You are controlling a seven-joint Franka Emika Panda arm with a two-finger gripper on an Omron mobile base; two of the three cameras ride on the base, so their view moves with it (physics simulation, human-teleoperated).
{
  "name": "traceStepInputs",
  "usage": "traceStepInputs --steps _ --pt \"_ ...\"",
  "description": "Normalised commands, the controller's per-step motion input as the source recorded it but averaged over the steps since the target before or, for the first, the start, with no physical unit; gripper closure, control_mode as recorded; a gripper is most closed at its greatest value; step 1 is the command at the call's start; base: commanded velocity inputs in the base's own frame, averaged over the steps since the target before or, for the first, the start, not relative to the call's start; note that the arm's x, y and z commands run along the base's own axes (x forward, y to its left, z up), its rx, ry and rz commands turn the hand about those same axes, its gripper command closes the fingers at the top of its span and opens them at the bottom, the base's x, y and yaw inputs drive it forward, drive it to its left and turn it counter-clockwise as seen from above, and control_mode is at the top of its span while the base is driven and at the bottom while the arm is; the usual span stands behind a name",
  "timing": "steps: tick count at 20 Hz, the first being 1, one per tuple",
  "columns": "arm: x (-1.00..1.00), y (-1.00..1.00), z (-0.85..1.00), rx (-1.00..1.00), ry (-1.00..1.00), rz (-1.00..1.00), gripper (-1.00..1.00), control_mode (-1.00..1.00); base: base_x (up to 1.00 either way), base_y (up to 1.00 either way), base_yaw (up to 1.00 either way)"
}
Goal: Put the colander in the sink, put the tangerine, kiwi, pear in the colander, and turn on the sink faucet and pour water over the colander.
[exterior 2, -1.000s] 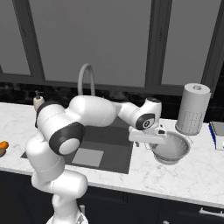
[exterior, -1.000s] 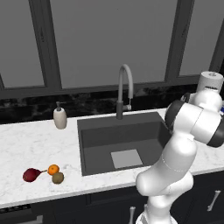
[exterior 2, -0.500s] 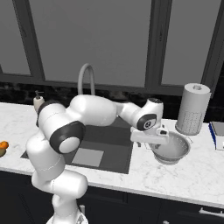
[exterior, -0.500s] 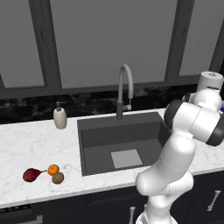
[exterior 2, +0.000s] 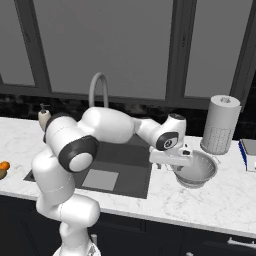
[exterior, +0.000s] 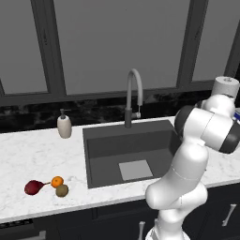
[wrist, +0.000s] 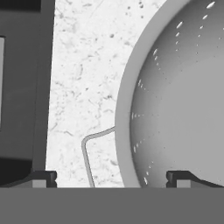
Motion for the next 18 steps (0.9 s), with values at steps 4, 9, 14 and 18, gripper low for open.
traceStepInputs --steps 4,9,14,18 --pt "0.13 -0.07 -0.03 0.0 0.0 0.0 -1.0 -1.0 0.0 0.0 0.0" --pt "0.16 -0.21 0.0 0.0 0.0 0.0 -1.0 -1.0 0.0 0.0 0.0" --pt "0.04 -0.22 -0.07 0.0 0.0 0.01 -1.0 -1.0 0.0 0.0 0.0" --pt "0.0 -0.02 -0.26 0.0 0.0 0.0 -1.0 -1.0 0.0 0.0 0.0"
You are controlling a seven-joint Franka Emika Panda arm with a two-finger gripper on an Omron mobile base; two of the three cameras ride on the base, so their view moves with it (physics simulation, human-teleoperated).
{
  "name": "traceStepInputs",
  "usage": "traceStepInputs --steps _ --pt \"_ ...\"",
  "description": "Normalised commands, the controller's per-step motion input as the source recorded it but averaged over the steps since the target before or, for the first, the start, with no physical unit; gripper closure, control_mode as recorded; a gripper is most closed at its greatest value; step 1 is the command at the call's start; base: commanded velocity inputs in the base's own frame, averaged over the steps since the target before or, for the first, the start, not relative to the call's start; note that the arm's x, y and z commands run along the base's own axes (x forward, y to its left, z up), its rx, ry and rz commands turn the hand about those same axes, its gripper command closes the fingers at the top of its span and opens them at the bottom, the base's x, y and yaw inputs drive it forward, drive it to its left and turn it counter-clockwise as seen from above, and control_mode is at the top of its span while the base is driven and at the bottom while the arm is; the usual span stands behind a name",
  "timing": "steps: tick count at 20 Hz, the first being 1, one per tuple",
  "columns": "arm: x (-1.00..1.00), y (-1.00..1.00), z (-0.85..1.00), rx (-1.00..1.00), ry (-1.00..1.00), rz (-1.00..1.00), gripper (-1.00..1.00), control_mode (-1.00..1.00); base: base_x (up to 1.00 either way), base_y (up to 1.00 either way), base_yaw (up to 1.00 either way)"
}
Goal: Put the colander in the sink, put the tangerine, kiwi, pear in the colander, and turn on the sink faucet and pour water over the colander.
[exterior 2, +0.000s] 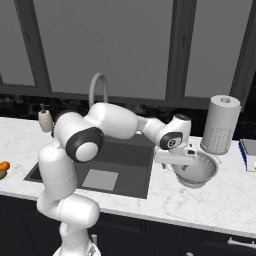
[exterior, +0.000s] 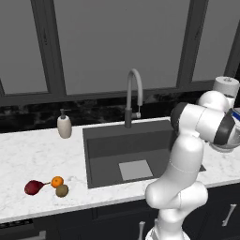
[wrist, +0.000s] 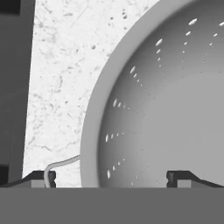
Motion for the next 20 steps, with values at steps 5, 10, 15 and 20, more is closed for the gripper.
traceStepInputs --steps 5,10,15,20 --pt "0.0 0.0 -0.31 0.0 0.0 0.0 -1.0 -1.0 0.0 0.0 0.0" --pt "0.0 0.01 -0.33 0.0 0.0 0.0 1.0 -1.0 0.0 0.0 0.0" --pt "0.0 0.0 -0.03 0.0 0.0 0.0 1.0 -1.0 0.0 0.0 0.0" --pt "0.0 0.0 0.0 0.0 0.0 0.0 1.0 -1.0 0.0 0.0 0.0"
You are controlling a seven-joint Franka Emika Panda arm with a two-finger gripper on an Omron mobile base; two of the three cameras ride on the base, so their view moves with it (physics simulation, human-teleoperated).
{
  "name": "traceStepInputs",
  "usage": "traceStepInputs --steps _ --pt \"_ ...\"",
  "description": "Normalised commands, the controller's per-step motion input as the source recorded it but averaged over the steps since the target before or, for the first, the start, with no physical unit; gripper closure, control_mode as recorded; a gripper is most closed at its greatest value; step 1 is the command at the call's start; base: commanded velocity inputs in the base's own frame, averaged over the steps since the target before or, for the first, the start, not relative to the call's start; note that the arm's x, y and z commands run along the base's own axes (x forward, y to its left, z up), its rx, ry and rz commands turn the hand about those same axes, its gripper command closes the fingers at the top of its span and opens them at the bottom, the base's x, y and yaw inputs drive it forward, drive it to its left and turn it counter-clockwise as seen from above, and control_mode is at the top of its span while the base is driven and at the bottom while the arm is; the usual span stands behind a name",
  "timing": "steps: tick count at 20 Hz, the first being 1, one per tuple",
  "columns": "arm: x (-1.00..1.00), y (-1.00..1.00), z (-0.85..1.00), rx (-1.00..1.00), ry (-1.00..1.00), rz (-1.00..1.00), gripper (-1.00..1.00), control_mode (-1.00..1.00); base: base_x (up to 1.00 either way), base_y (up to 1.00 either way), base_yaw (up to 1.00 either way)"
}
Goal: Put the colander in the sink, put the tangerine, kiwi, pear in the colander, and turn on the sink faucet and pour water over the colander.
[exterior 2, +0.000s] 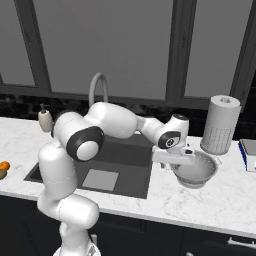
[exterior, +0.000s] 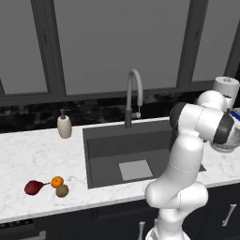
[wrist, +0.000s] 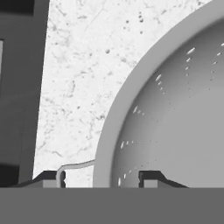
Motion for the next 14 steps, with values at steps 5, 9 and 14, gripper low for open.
traceStepInputs --steps 5,9,14 --pt "-0.2 0.0 0.13 -0.02 -0.03 0.0 1.0 -1.0 0.0 0.0 0.0" --pt "-0.41 0.2 0.21 -0.08 -0.03 0.0 1.0 -1.0 0.0 0.0 0.0" --pt "-0.61 0.68 0.07 -0.09 -0.02 0.0 1.0 -1.0 0.0 0.0 0.0"
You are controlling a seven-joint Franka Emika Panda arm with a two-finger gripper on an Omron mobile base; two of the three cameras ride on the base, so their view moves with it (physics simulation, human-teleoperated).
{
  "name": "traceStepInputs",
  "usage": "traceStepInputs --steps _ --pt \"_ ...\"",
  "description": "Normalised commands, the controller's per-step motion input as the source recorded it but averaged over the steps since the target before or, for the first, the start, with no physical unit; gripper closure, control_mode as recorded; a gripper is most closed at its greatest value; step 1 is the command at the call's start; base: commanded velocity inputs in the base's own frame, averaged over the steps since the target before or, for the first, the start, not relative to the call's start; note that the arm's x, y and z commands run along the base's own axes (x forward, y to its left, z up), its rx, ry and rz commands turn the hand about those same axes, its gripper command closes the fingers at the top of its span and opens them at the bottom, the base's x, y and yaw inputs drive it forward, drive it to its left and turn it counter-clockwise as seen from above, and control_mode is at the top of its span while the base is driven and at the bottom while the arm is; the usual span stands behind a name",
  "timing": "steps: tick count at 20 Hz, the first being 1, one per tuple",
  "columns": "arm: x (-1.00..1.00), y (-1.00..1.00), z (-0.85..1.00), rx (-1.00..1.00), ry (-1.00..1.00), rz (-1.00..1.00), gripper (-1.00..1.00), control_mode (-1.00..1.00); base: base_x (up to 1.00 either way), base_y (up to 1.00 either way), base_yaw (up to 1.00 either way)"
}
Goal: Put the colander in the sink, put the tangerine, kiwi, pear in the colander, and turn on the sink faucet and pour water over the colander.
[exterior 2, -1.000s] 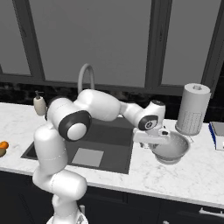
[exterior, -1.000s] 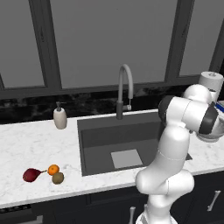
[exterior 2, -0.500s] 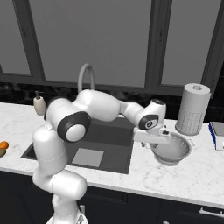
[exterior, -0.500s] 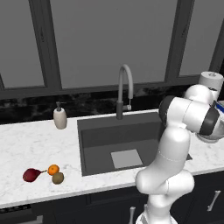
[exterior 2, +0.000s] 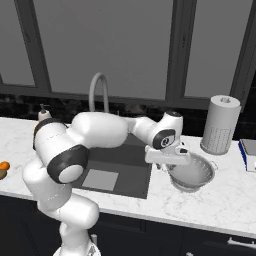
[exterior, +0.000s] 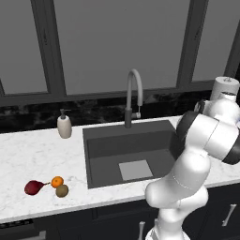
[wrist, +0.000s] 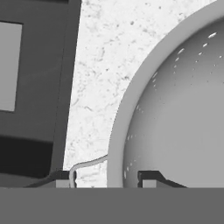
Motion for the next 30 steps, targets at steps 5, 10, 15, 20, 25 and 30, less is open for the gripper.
traceStepInputs --steps 5,10,15,20,25,30 --pt "-0.4 0.86 0.19 -0.07 -0.07 -0.01 1.0 -1.0 0.0 0.0 0.0" --pt "-0.16 0.72 0.15 0.0 -0.06 0.0 1.0 -1.0 0.0 0.0 0.0" --pt "0.0 0.64 0.09 0.05 0.0 0.0 1.0 -1.0 0.0 0.0 0.0" --pt "0.0 0.67 0.17 0.07 0.0 -0.01 1.0 -1.0 0.0 0.0 0.0" --pt "0.0 0.8 0.1 0.02 0.0 0.0 1.0 -1.0 0.0 0.0 0.0" --pt "0.13 0.99 0.0 0.0 0.0 0.0 1.0 -1.0 0.0 0.0 0.0"
